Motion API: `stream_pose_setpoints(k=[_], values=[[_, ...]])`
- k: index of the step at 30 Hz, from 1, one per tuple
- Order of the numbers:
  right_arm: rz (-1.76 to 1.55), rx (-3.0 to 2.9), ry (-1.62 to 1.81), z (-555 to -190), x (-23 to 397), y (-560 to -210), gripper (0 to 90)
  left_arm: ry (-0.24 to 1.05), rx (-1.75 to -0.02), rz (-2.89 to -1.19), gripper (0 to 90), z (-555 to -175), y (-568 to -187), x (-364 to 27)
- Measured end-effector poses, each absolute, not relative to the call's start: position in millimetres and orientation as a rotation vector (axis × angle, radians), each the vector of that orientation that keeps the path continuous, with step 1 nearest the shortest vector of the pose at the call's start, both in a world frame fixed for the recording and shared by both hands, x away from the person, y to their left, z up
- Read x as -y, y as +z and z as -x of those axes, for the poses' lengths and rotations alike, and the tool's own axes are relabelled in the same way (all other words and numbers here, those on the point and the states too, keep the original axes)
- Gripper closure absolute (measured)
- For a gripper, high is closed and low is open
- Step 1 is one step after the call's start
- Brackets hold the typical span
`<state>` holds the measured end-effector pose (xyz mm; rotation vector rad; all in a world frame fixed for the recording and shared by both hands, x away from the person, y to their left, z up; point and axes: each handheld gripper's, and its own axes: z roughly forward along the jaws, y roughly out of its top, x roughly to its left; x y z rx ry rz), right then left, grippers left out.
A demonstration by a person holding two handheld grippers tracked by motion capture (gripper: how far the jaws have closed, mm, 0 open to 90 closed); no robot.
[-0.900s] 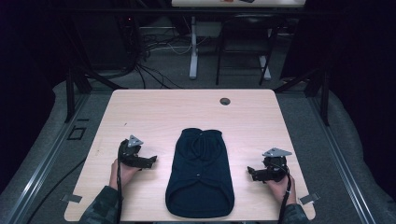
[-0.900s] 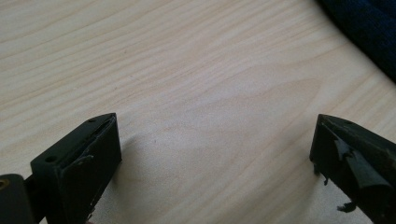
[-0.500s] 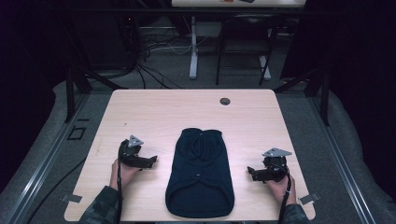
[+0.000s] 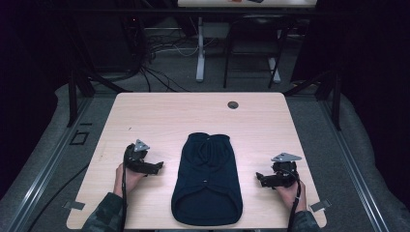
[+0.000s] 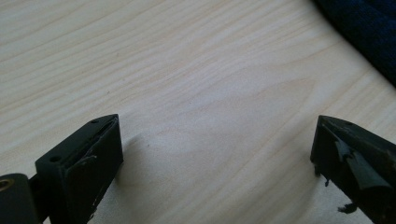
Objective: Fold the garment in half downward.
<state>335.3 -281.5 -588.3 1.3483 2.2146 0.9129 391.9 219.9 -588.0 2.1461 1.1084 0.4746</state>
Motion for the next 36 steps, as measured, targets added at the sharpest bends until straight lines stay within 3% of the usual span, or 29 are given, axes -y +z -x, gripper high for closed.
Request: stream_pose_setpoints(k=[5,36], values=[[-1.395,-2.233,0.9,-338.1,279.8,-584.8,0.1,0.407,-1.081,-2.147,0.2,-391.5,-579.9,-212.7],[-1.334,-2.325,0.969,-363.7,235.3,-541.5,1.7,0.358,-1.003,-2.165,0.3,-426.3,-545.4,-171.5]])
